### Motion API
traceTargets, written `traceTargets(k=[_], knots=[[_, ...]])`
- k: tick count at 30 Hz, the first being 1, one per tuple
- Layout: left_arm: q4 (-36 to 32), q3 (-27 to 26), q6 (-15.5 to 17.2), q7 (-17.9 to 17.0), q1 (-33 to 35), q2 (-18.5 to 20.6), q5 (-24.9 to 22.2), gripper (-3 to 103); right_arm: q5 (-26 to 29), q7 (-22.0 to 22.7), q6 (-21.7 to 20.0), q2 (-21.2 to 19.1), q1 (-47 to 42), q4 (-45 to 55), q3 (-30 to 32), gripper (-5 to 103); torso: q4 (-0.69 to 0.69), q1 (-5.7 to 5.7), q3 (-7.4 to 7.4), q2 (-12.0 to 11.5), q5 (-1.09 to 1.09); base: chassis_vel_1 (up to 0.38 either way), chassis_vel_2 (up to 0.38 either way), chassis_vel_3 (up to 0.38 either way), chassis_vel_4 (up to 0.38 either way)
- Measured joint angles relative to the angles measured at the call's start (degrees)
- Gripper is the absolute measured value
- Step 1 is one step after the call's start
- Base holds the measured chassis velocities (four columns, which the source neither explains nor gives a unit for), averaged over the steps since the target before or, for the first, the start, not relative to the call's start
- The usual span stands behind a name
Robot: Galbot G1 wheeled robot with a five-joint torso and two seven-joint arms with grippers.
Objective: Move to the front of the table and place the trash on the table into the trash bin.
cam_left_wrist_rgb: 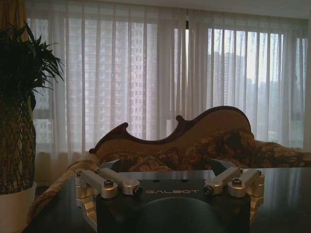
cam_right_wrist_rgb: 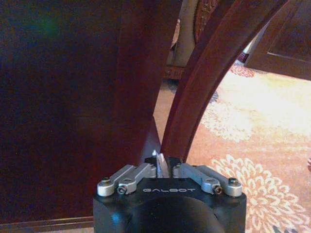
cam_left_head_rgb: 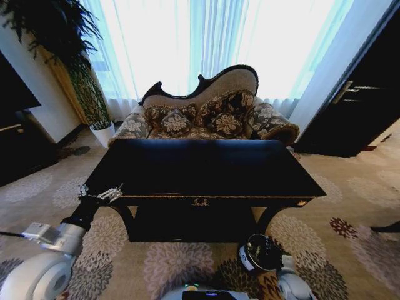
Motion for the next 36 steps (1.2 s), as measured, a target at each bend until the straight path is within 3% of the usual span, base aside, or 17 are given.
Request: traceTargets(k=[5,9,11,15,16,17,21,23,36], knots=[[0.0,0.0,0.0,0.0,0.0,0.0,0.0,100,0.2,0.0,0.8,-0.6,0.1,-0.5,0.0,27,0.00,0.00,0.00,0.0,0.00,0.000,0.000,0.000,0.000],[0.0,0.0,0.0,0.0,0.0,0.0,0.0,100,1.0,0.1,1.2,-1.5,0.1,-0.8,0.2,48,0.00,0.00,0.00,0.0,0.00,0.000,0.000,0.000,0.000],[0.0,0.0,0.0,0.0,0.0,0.0,0.0,100,1.2,0.1,1.2,-1.7,0.1,-0.8,0.2,48,0.00,0.00,0.00,0.0,0.00,0.000,0.000,0.000,0.000],[0.0,0.0,0.0,0.0,0.0,0.0,0.0,100,1.7,0.1,1.3,-1.6,-0.9,0.4,0.4,70,0.00,0.00,0.00,0.0,-0.01,0.000,0.000,0.000,0.000],[0.0,0.0,0.0,0.0,0.0,0.0,0.0,100,1.7,0.1,1.3,-1.6,-0.9,0.4,0.4,70,0.00,0.00,0.00,0.0,-0.01,0.000,0.000,0.000,0.000],[0.0,0.0,0.0,0.0,0.0,0.0,0.0,100,1.8,0.1,1.3,-1.3,-1.4,1.2,0.5,70,0.00,0.00,0.00,0.0,-0.02,0.000,0.000,0.000,0.000],[0.0,0.0,0.0,0.0,0.0,0.0,0.0,100,4.0,-0.7,3.2,1.0,-3.7,6.0,1.0,91,-0.01,0.00,0.00,0.0,-0.01,0.000,0.000,0.000,0.000],[0.0,0.0,0.0,0.0,0.0,0.0,0.0,100,4.4,-1.1,3.8,2.0,-4.7,8.3,1.6,96,0.01,0.00,0.00,0.0,0.01,0.000,0.000,0.000,0.000],[0.0,0.0,0.0,0.0,0.0,0.0,0.0,100,6.0,-2.8,5.6,7.5,-15.4,30.0,12.5,100,0.00,0.00,0.00,0.0,-0.02,0.000,0.000,0.000,0.000]])
